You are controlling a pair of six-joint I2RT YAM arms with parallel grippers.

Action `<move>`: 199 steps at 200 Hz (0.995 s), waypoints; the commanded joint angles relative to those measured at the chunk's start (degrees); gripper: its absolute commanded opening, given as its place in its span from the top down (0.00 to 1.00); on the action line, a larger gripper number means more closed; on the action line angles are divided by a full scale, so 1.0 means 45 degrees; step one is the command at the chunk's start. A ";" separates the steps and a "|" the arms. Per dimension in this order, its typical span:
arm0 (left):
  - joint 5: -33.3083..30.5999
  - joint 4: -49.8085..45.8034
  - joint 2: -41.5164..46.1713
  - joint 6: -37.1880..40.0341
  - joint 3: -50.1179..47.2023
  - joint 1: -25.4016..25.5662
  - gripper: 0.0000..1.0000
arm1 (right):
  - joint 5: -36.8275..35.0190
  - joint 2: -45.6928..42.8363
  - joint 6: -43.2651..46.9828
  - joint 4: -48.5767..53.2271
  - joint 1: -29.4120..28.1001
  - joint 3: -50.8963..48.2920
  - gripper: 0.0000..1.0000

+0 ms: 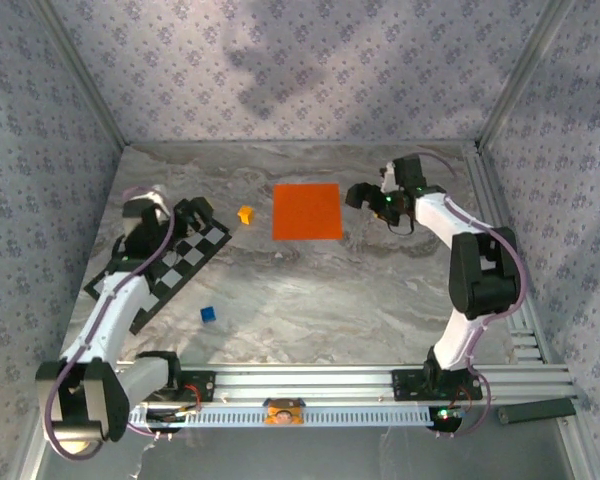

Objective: Fold a paper plane with a square sheet of paper (pick it up from the middle)
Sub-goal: Move the square sheet of paper to the center of the table.

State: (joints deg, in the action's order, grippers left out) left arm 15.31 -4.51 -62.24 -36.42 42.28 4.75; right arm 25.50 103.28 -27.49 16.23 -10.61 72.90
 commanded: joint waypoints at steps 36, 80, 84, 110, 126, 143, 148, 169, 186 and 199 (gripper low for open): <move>-0.0261 -0.1710 -0.2121 -0.0119 0.1956 0.3151 0.00 | 0.0436 0.2350 -0.0308 0.1648 -0.1276 0.2856 0.02; -0.0911 -0.2292 -0.3011 -0.0189 0.2640 0.4120 0.00 | 0.0470 0.3888 -0.0397 0.2629 -0.1764 0.4581 0.03; -0.0936 -0.2376 -0.3034 -0.0187 0.2659 0.4138 0.00 | 0.0452 0.4027 -0.0378 0.2788 -0.1805 0.4760 0.03; -0.1000 -0.2657 -0.2988 -0.0148 0.2732 0.4178 0.00 | 0.0233 0.4731 -0.0166 0.3580 -0.1977 0.5536 0.03; -0.1124 -0.2774 -0.2906 -0.0174 0.2714 0.4193 0.00 | 0.0236 0.5119 -0.0034 0.3958 -0.2040 0.5897 0.03; -0.1109 -0.2748 -0.2859 -0.0224 0.2663 0.4226 0.00 | -0.0096 0.5514 0.0223 0.4743 -0.2119 0.6346 0.03; -0.1117 -0.2714 -0.2835 -0.0208 0.2636 0.4236 0.00 | -0.0259 0.5598 0.0272 0.4920 -0.2144 0.6422 0.03; -0.1063 -0.2610 -0.2810 -0.0147 0.2499 0.4314 0.00 | -0.0478 0.5836 0.0500 0.5510 -0.2178 0.6506 0.03; -0.1025 -0.2650 -0.2779 -0.0163 0.2498 0.4354 0.00 | -0.0569 0.5755 0.0720 0.5829 -0.2222 0.6230 0.03; -0.1021 -0.2703 -0.2807 -0.0187 0.2515 0.4360 0.00 | -0.0636 0.5544 0.0902 0.5900 -0.2290 0.5791 0.03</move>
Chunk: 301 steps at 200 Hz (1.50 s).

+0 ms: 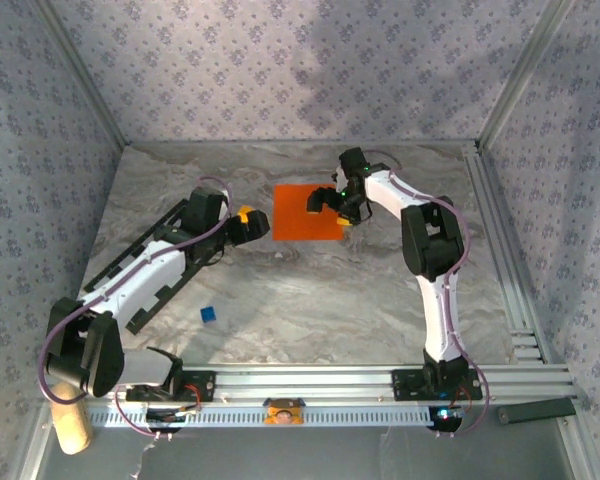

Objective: Fold a paper plane with a square sheet of paper (pick it up from the middle)
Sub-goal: Move the square sheet of paper to the center of the table.

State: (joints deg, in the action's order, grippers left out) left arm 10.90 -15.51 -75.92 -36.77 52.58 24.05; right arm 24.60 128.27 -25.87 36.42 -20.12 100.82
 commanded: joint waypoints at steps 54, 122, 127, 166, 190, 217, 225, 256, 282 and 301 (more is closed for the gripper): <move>0.0178 -0.0373 0.0261 -0.0055 0.0231 0.0367 0.00 | -0.0767 -0.1841 0.0322 0.0839 -0.0797 -0.4063 0.02; 0.0194 -0.0579 0.0348 -0.0230 -0.0068 0.0470 0.00 | -0.0581 -0.4769 -0.3227 -0.1803 -0.2562 -0.9239 0.02; 0.0186 -0.0591 0.0348 -0.0213 -0.0073 0.0464 0.00 | -0.0618 -0.4922 -0.3449 -0.1870 -0.2698 -0.9356 0.02; 0.0016 -0.0781 0.0464 -0.0138 -0.0028 0.0473 0.00 | -0.0806 -0.5692 -0.4414 -0.1828 -0.3433 -0.9259 0.01; -0.0142 -0.0992 0.0502 -0.0062 0.0013 0.0473 0.00 | -0.0599 -0.6316 -0.4850 -0.2061 -0.3440 -0.9155 0.01; -0.0254 -0.1065 0.0594 -0.0041 -0.0039 0.0475 0.00 | -0.0535 -0.6708 -0.4532 -0.2178 -0.3291 -0.8828 0.01; -0.0272 -0.1075 0.0582 -0.0050 -0.0043 0.0469 0.00 | -0.0441 -0.6661 -0.4418 -0.2315 -0.3208 -0.8774 0.01; -0.0313 -0.1106 0.0636 -0.0077 -0.0093 0.0472 0.00 | 0.0341 -0.5995 -0.4303 -0.2961 -0.2897 -0.8542 0.01; -0.0086 -0.0845 0.1031 -0.0027 -0.0331 0.0467 0.00 | 0.0807 -0.5442 -0.4172 -0.3106 -0.2896 -0.8010 0.01; -0.0417 -0.0908 0.1333 0.0004 -0.0416 0.0472 0.00 | 0.0614 -0.5094 -0.4198 -0.2790 -0.2894 -0.7689 0.01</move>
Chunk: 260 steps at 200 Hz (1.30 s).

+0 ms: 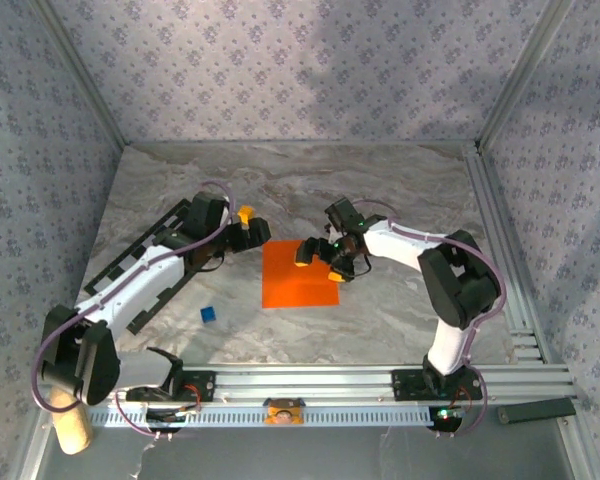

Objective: Fold a paper plane with a square sheet of paper (pick it up from the middle)
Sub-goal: Move the square sheet of paper to the center of the table.

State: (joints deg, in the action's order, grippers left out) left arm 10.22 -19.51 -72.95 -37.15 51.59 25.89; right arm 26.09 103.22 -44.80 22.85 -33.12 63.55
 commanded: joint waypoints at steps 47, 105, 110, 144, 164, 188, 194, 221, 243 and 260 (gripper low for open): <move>-0.0454 0.0246 0.1235 0.0141 -0.0542 0.0026 0.00 | -0.0198 0.0600 -0.1549 -0.0197 -0.0074 -0.0273 0.01; -0.0199 0.0954 0.2190 0.0339 -0.1041 -0.0090 0.00 | -0.0270 -0.0342 -0.2602 -0.1675 -0.0469 -0.0969 0.01; -0.0198 0.0732 0.2090 0.0373 -0.0943 -0.0089 0.00 | -0.0201 -0.0421 -0.2587 -0.1754 -0.0466 -0.0951 0.00; 0.0390 0.0191 0.1151 0.0316 -0.0355 -0.0070 0.05 | -0.1156 -0.1845 -0.2049 -0.1751 -0.0433 -0.1019 0.01; 0.0420 -0.0262 0.0346 0.0289 0.0155 0.0048 0.07 | -0.2822 -0.2908 -0.1862 -0.0910 -0.0287 -0.1260 0.01; 0.0269 -0.1104 -0.0919 0.0277 0.0997 0.0318 0.10 | -0.4028 -0.4168 -0.1735 -0.0695 0.0137 -0.2114 0.01; 0.0283 -0.1253 -0.1225 0.0305 0.1258 0.0446 0.10 | -0.4297 -0.4482 -0.1653 -0.0740 0.0221 -0.2361 0.01; -0.0046 -0.2185 -0.2938 0.0601 0.2617 0.1288 0.12 | -0.5300 -0.5804 -0.1490 -0.0699 0.0679 -0.3436 0.00; -0.0428 -0.3291 -0.4524 0.0849 0.4002 0.1954 0.14 | -0.5052 -0.6567 -0.1507 -0.0563 0.1380 -0.4068 0.00; -0.0741 -0.4030 -0.5710 0.0872 0.5017 0.2433 0.15 | -0.4158 -0.6913 -0.1187 -0.0836 0.1904 -0.4442 0.00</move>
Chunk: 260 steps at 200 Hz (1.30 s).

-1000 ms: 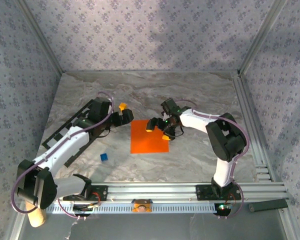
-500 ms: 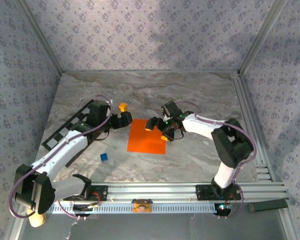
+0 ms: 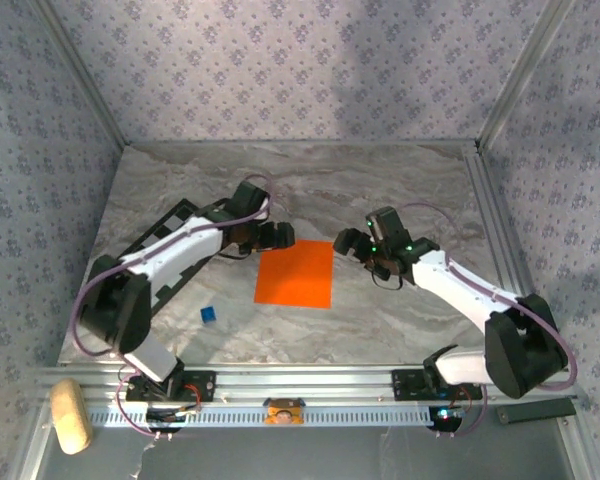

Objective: Fold a paper plane with a square sheet of paper (pick it up from the middle)
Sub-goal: Move the square sheet of paper to the center of the table, then first fold the square sheet of paper in half at the center of the table.

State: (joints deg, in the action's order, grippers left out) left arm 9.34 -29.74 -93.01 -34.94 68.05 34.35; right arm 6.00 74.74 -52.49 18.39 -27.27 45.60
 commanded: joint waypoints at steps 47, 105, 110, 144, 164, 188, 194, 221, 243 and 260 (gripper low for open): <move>-0.1500 -0.3754 -0.3841 0.0545 0.3988 0.1662 0.17 | 0.1591 -0.0834 0.1250 -0.0241 0.1174 -0.0790 0.01; -0.1932 -0.4629 -0.5410 0.0484 0.5269 0.2086 0.17 | 0.2065 -0.0965 0.1724 -0.0248 0.1294 -0.0997 0.00; -0.1959 -0.4693 -0.5493 0.0472 0.5365 0.2117 0.17 | 0.2091 -0.0964 0.1706 -0.0291 0.1294 -0.1041 0.00; -0.2179 -0.5055 -0.6070 0.0268 0.5887 0.2265 0.17 | 0.2369 -0.0776 0.1692 -0.0337 0.1322 -0.1207 0.00; -0.2329 -0.5362 -0.6425 0.0146 0.6245 0.2374 0.17 | 0.2542 -0.0609 0.1744 -0.0288 0.1352 -0.1181 0.00; -0.2489 -0.5646 -0.6778 0.0084 0.6587 0.2519 0.17 | 0.2687 -0.0409 0.1742 -0.0224 0.1415 -0.1113 0.00; -0.2543 -0.5698 -0.6839 0.0050 0.6630 0.2562 0.17 | 0.2705 -0.0384 0.1751 -0.0238 0.1428 -0.1094 0.00; -0.2676 -0.5809 -0.7002 -0.0136 0.6691 0.2600 0.17 | 0.2733 -0.0342 0.1758 -0.0246 0.1431 -0.1138 0.00; -0.2827 -0.5855 -0.7045 -0.0203 0.6638 0.2601 0.16 | 0.2729 -0.0349 0.1745 -0.0240 0.1460 -0.1160 0.00; -0.2879 -0.5811 -0.7099 -0.0239 0.6598 0.2604 0.16 | 0.2707 -0.0345 0.1728 -0.0220 0.1474 -0.1180 0.00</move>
State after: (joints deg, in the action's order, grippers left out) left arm -2.04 -53.60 -124.09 -34.89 96.73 45.87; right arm 17.45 72.90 -45.56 16.67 -21.10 40.73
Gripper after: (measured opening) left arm 0.834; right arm 0.995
